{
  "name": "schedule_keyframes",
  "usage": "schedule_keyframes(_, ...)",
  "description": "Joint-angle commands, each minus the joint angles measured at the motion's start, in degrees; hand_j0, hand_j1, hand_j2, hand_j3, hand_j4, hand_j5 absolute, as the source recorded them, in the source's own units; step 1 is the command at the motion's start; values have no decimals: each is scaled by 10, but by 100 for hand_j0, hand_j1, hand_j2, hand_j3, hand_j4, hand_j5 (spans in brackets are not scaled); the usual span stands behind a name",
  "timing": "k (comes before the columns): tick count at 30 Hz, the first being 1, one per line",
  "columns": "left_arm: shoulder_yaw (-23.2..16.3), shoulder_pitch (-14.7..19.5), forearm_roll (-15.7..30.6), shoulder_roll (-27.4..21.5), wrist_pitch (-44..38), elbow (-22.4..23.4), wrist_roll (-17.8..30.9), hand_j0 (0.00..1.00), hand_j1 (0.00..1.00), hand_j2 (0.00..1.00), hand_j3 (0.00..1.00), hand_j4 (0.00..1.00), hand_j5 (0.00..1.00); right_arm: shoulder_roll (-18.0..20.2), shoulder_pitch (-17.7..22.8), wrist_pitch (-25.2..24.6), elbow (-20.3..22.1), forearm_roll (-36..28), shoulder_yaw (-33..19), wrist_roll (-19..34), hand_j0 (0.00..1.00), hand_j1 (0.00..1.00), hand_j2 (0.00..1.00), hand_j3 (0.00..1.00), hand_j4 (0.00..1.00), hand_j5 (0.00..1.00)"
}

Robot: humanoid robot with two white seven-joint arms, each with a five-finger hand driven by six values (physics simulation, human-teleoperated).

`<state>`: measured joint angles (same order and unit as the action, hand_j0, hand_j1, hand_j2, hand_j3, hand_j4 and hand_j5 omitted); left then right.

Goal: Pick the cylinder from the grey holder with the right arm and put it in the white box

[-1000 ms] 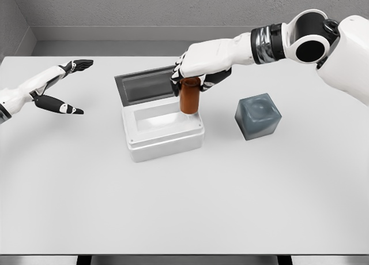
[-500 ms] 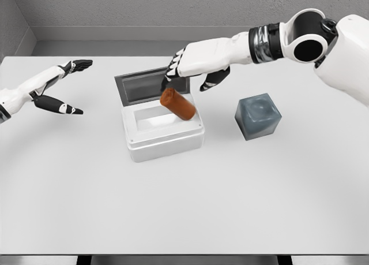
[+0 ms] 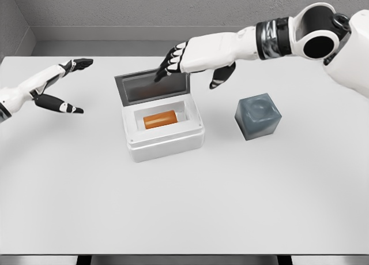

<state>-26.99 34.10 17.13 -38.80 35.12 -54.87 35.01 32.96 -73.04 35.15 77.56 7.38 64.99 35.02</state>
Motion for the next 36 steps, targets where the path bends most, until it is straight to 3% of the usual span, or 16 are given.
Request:
schedule_keyframes(1, -1, 0, 4, 3, -1, 1, 0, 100, 100, 100, 100, 100, 100, 51, 0, -1, 30, -7, -15, 0, 100, 100, 100, 100, 100, 100)
schedule_keyframes(5, -3, 10, 4, 7, -1, 1, 0, 100, 100, 100, 100, 100, 100, 177, 0, -1, 66, -15, -21, 0, 100, 100, 100, 100, 100, 100)
schedule_keyframes(10, -6, 30, 4, 23, -1, 2, 0, 100, 100, 100, 100, 100, 100, 278, 25, -1, 102, -37, -20, 0, 100, 100, 100, 100, 100, 100)
schedule_keyframes(18, -31, 40, 5, 24, -1, -1, 0, 100, 100, 100, 100, 100, 100, 280, 36, -1, 101, -38, -20, 0, 100, 100, 100, 100, 100, 100)
schedule_keyframes(25, -76, 38, 14, 20, -1, -37, 0, 100, 100, 100, 100, 100, 100, 283, 42, -1, 101, -53, -21, 0, 100, 100, 100, 100, 100, 100)
schedule_keyframes(36, -85, 35, 14, -6, -1, -60, 0, 100, 100, 100, 100, 100, 100, 274, 46, -1, 100, -54, -21, 0, 100, 100, 100, 100, 100, 100)
